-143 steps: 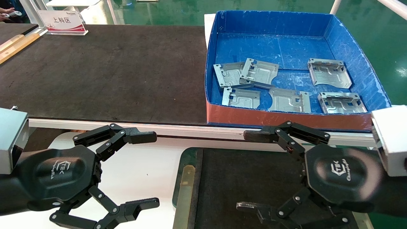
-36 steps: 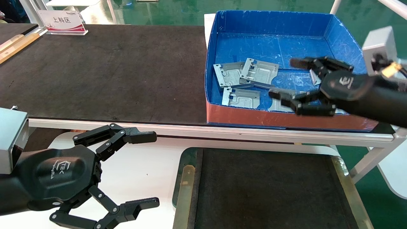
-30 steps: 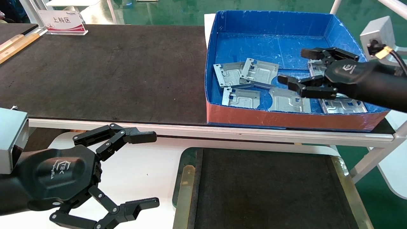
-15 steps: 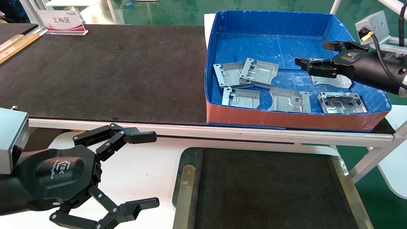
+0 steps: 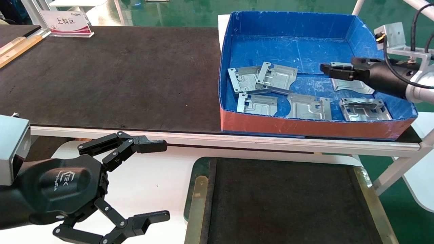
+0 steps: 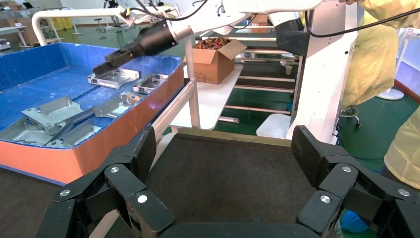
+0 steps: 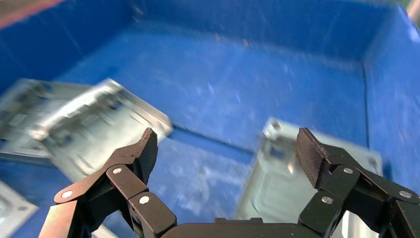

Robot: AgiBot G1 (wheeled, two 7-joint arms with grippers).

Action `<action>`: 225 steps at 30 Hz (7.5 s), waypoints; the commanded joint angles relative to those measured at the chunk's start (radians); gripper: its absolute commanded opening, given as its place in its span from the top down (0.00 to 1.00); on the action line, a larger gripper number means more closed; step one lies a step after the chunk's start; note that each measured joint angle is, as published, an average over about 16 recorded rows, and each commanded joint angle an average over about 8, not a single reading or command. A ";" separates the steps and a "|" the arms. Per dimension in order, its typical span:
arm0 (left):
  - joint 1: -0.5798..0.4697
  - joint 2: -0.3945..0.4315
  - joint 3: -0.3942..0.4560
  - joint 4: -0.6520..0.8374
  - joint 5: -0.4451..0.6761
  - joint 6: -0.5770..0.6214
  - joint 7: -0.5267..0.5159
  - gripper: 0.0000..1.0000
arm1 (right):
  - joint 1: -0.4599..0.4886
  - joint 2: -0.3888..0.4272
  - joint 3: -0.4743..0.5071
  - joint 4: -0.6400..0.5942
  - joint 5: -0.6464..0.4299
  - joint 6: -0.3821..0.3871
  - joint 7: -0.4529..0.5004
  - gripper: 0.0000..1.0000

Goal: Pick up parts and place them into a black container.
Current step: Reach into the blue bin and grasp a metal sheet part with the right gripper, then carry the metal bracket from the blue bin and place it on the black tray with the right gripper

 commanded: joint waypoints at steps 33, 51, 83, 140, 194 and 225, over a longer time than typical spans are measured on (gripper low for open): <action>0.000 0.000 0.000 0.000 0.000 0.000 0.000 0.00 | 0.028 -0.074 -0.094 -0.035 -0.136 0.157 0.341 1.00; 0.000 0.000 0.000 0.000 0.000 0.000 0.000 0.00 | 0.014 -0.080 -0.110 -0.009 -0.158 0.185 0.396 1.00; 0.000 0.000 0.000 0.000 0.000 0.000 0.000 0.00 | 0.006 -0.080 -0.128 0.008 -0.182 0.185 0.401 1.00; 0.000 0.000 0.001 0.000 0.000 0.000 0.000 0.00 | -0.344 0.417 -0.017 1.012 0.324 -0.651 0.462 1.00; 0.000 0.000 0.001 0.000 0.000 0.000 0.000 0.00 | -0.458 -0.023 -0.252 0.523 -0.023 -0.542 -0.141 1.00; 0.000 0.000 0.001 0.000 -0.001 0.000 0.000 0.00 | -0.316 -0.183 -0.298 0.184 -0.115 -0.503 -0.513 1.00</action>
